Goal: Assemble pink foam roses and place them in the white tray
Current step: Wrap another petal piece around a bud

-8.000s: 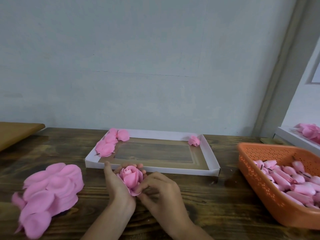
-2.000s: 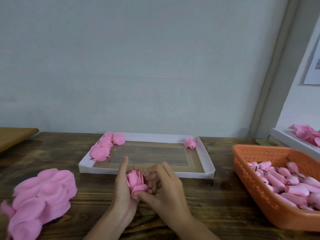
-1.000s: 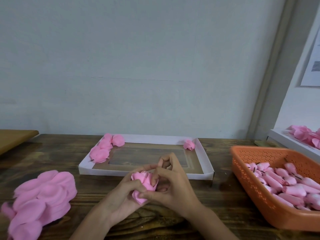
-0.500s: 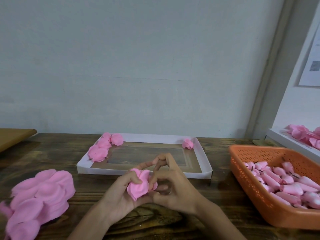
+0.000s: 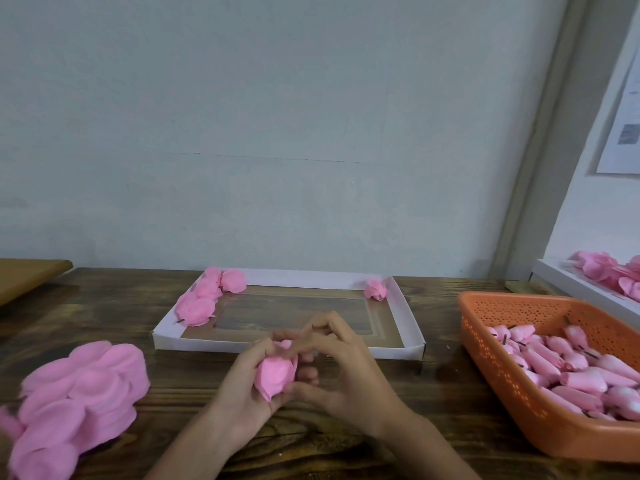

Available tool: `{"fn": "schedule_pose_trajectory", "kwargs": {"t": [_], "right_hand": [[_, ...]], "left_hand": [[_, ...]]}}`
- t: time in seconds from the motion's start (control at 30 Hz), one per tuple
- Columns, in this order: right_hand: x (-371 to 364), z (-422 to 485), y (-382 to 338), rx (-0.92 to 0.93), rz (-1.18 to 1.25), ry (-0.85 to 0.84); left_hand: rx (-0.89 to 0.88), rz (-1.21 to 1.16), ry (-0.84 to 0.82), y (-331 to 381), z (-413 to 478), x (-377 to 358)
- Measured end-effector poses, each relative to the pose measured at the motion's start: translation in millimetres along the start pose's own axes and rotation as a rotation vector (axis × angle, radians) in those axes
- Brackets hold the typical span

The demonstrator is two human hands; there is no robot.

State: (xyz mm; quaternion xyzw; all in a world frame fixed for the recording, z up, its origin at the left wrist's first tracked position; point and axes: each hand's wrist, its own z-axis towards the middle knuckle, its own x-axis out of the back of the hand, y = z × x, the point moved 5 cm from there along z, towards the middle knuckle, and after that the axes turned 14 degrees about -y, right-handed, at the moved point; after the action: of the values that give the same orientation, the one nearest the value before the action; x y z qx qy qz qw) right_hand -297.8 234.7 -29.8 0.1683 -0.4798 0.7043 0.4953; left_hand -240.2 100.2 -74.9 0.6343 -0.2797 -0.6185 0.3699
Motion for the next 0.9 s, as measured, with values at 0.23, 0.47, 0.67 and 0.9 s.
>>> {"fn": "schedule_pose_trajectory", "kwargs": {"t": [0.23,0.47,0.67,0.9], "right_hand": [[-6,1,1,0.009,-0.11,-0.001],[-4,-1,-2,-0.02,-0.101,0.012],[-9,-2,-4,-0.049,-0.099,-0.015],[-7,-2,-2,-0.096,-0.123,0.086]], "left_hand": [[0.0,-0.007,0.026,-5,1,-11],[0.048,-0.04,-0.009,-10,1,-8],[0.039,0.014,0.006,-14,4,-6],[0.078,-0.07,-0.072,-13,7,-3]]}}
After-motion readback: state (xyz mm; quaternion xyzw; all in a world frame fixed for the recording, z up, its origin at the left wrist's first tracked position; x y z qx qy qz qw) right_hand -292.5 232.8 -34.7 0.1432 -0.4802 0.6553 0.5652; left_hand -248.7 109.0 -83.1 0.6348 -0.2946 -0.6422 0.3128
